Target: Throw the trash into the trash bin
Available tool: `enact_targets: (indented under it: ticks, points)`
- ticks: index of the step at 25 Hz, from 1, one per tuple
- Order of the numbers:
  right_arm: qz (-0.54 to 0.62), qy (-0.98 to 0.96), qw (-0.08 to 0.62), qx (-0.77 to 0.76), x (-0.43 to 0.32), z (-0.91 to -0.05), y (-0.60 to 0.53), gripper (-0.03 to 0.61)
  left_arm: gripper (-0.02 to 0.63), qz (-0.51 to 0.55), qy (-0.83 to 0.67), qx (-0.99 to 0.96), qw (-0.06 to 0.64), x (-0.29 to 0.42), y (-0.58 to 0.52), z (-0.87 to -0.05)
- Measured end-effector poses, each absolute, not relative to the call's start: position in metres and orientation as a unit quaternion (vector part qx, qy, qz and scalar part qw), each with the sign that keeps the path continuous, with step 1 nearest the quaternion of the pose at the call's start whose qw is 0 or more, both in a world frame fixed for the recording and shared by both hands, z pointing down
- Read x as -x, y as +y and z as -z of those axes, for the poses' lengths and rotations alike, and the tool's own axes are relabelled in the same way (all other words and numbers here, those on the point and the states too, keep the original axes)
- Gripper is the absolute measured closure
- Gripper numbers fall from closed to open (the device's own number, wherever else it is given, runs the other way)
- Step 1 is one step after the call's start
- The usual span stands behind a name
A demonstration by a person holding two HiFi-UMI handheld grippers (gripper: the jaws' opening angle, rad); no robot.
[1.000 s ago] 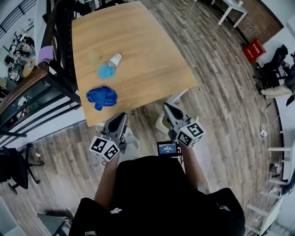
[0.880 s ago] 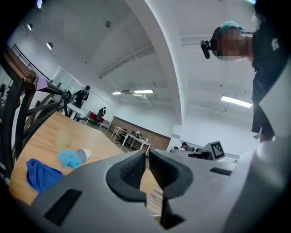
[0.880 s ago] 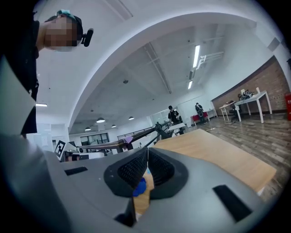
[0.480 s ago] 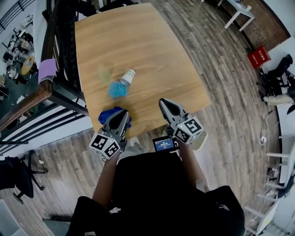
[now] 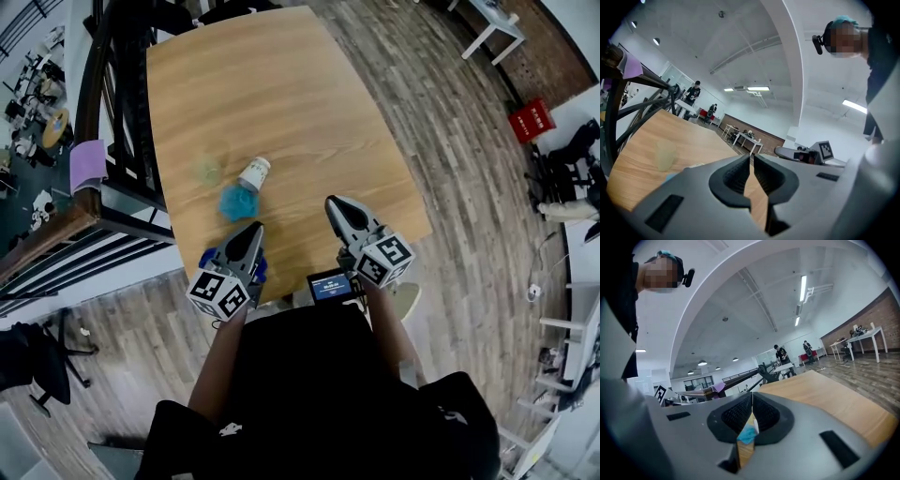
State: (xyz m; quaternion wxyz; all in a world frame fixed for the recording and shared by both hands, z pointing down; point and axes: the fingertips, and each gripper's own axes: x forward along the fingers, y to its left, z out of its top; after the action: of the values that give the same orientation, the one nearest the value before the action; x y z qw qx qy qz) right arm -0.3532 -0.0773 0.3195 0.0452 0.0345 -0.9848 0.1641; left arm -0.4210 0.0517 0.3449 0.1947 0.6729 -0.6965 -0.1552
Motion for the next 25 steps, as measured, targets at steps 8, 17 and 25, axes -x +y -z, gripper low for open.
enact_targets:
  ticks: [8,17,25]
  points:
    - [-0.173,-0.983,0.062,-0.011,0.372,-0.333,-0.098,0.580,0.440,0.132,-0.750,-0.607,0.227,0.468,0.025,-0.390]
    - [-0.181,-0.980,0.085,-0.001,0.374,-0.354,-0.118,0.580,0.434,0.134,-0.758,-0.549,0.324,0.519,-0.014,-0.480]
    - [-0.185,-0.979,0.088,-0.018,0.366,-0.358,-0.136,0.580,0.434,0.142,-0.743,-0.510,0.409,0.528,-0.043,-0.535]
